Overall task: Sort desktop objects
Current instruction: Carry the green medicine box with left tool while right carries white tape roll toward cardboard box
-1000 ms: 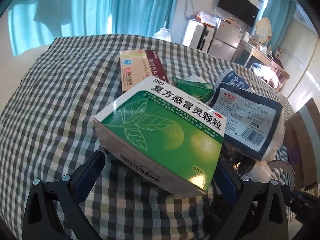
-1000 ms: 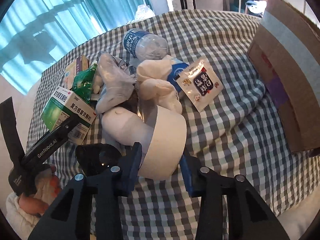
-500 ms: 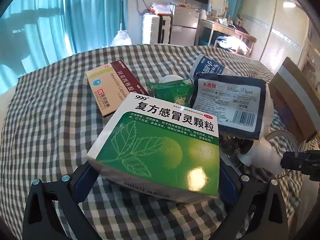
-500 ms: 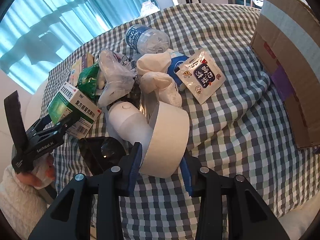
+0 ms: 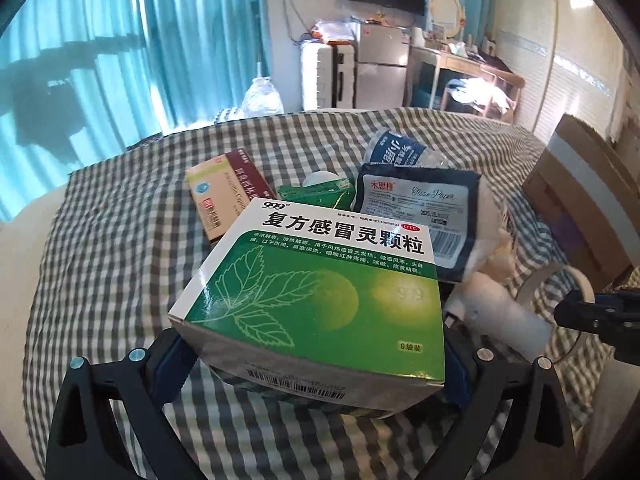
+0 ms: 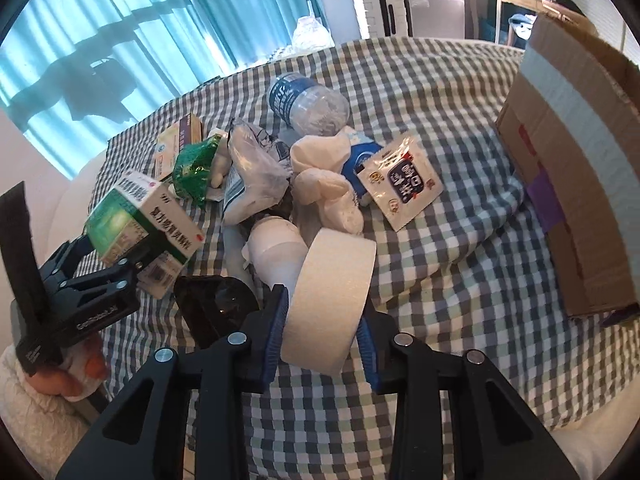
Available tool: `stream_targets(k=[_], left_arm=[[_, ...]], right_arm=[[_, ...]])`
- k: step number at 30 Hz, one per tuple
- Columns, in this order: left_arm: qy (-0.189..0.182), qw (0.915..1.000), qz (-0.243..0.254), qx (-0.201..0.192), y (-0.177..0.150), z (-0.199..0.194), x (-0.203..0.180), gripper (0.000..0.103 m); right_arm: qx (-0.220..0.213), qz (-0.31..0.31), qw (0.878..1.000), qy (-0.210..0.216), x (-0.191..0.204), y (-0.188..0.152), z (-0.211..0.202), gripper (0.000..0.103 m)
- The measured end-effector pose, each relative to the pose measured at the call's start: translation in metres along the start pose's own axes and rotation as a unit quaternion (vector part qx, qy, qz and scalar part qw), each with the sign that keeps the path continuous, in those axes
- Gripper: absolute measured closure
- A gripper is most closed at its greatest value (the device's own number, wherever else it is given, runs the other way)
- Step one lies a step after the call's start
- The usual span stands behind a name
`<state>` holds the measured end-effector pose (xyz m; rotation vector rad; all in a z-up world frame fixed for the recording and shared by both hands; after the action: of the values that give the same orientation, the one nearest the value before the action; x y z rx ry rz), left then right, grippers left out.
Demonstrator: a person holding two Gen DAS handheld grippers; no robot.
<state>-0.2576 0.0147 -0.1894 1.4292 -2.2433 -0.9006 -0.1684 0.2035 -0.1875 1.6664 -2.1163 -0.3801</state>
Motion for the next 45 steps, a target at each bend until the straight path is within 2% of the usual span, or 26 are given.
stream_targets(k=[7, 17, 24, 28, 33, 38, 45], left_arm=[[-0.008, 0.9981, -0.061, -0.008, -0.011, -0.051, -0.002, 0.003], [0.002, 0.9985, -0.048, -0.026, -0.019, -0.111, -0.034, 0.003], [-0.009, 0.9984, -0.042, -0.037, -0.009, -0.15, -0.06, 0.003], [-0.011, 0.9985, -0.031, -0.043, 0.001, -0.167, -0.082, 0.003], [-0.046, 0.9972, -0.03, -0.051, 0.021, -0.178, -0.115, 0.003], [-0.082, 0.9946, -0.012, -0.063, 0.05, -0.18, -0.158, 0.003], [-0.124, 0.9898, 0.038, -0.058, 0.096, -0.159, -0.239, 0.003]], right_arm=[[-0.02, 0.002, 1.0, -0.012, -0.016, -0.005, -0.033, 0.076], [-0.055, -0.001, 0.998, -0.002, -0.019, -0.01, -0.09, 0.076], [-0.088, -0.01, 0.996, 0.014, -0.014, -0.01, -0.135, 0.076], [-0.112, -0.019, 0.993, 0.032, -0.014, 0.0, -0.169, 0.076], [-0.134, -0.026, 0.988, 0.066, -0.026, 0.02, -0.207, 0.076], [-0.171, -0.048, 0.984, 0.033, -0.066, 0.049, -0.248, 0.076], [-0.169, -0.037, 0.985, 0.023, -0.13, 0.082, -0.265, 0.076]])
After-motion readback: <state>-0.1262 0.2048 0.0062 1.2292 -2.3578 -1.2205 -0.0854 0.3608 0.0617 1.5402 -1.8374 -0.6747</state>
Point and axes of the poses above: each gripper's, at about its wrist camera, not at the fingertips, and z roughly the way its jaws point, x to its left, y to its top, the point moved 7 cm from there along z, roughly the way its jaws point, and after that the axes turned 5 degrees about -y, right-handed, at the moved point
